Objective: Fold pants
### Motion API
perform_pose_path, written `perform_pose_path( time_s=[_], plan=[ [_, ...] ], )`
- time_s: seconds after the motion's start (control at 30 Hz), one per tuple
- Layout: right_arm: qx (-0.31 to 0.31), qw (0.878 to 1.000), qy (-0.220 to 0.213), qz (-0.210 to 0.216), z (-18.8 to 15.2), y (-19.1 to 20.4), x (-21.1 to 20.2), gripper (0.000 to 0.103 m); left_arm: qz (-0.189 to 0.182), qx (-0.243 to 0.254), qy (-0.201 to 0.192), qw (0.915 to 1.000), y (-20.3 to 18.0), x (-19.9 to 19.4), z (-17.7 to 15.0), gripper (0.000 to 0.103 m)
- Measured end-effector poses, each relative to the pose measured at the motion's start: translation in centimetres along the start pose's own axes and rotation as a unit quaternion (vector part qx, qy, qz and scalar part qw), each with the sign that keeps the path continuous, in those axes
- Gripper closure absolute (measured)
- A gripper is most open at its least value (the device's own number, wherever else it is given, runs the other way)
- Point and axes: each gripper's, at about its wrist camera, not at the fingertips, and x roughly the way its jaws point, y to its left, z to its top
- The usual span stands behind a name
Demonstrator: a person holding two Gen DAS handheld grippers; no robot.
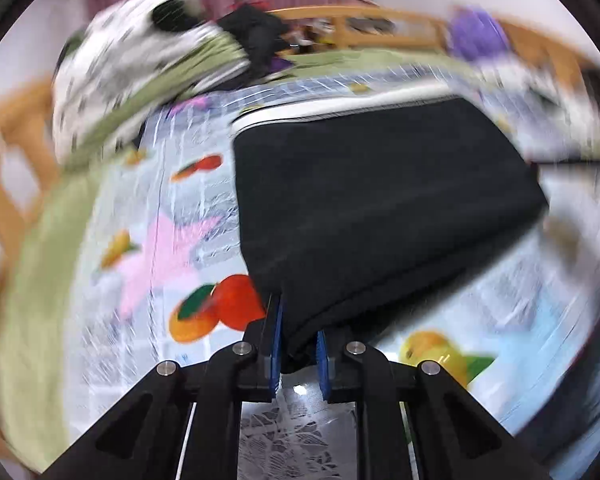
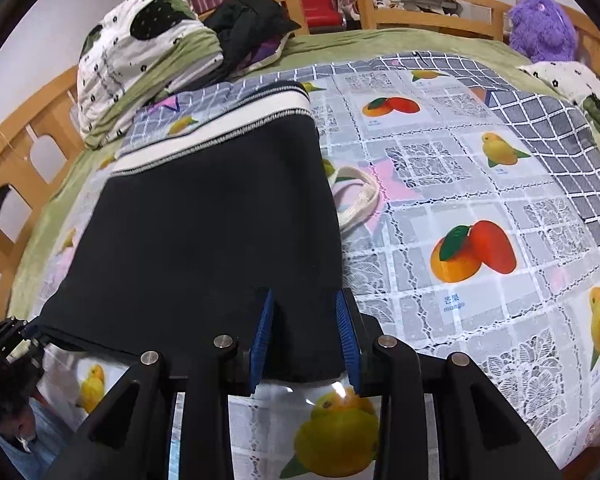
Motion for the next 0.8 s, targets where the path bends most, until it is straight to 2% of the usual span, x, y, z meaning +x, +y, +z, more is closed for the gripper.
perform_pose_path(
  time_s=[0.03, 0.1, 0.17, 0.2, 0.33, 0.37, 0.53, 0.63, 0.7, 0.8],
  plan=[
    [-0.001, 1.0, -0.004, 0.007, 0.0, 0.1, -0.1, 0.071, 0.011, 0.001, 0.006, 0.9999, 0.0, 0.5, -0.4, 0.089],
    [-0.011, 1.0, -0.008, 0.015, -0.1, 0.7, -0.2, 0.068, 0.042, 0.039, 0.02, 0.9982, -1.4, 1.6, -1.7, 0.089],
    [-0.029, 1.0, -0.001, 0.011, -0.3, 1.4, 0.4, 0.066, 0.071, 0.069, 0.018, 0.9949, -2.6, 1.9, -2.8, 0.085],
    [-0.038, 0.999, -0.001, 0.0, -0.5, 1.8, 0.7, 0.065, 0.073, 0.069, 0.02, 0.9948, -2.7, 1.7, -2.9, 0.084],
    [-0.074, 0.997, -0.02, -0.019, -1.0, 2.9, 0.5, 0.062, 0.034, 0.021, 0.032, 0.9987, -0.9, 0.3, -2.7, 0.072],
    [-0.079, 0.996, -0.024, -0.018, -1.1, 3.0, 0.3, 0.062, 0.026, 0.014, 0.027, 0.9992, -0.4, -0.4, -2.9, 0.067],
    [-0.104, 0.992, -0.06, -0.038, -1.1, 3.8, -0.8, 0.062, 0.003, 0.015, -0.007, 0.9999, 0.6, -3.0, -2.9, 0.056],
    [-0.103, 0.991, -0.079, -0.043, -0.7, 4.0, -1.0, 0.061, 0.002, 0.038, -0.012, 0.9992, 0.1, -2.8, -1.8, 0.055],
    [-0.092, 0.992, -0.075, -0.036, -0.4, 4.0, -0.9, 0.06, -0.005, 0.068, 0.006, 0.9976, -0.6, -2.1, -1.7, 0.051],
    [-0.076, 0.994, -0.07, -0.024, -0.1, 3.7, -0.9, 0.06, 0.03, 0.127, 0.034, 0.9909, -2.3, -0.4, -2.8, 0.05]
  ],
)
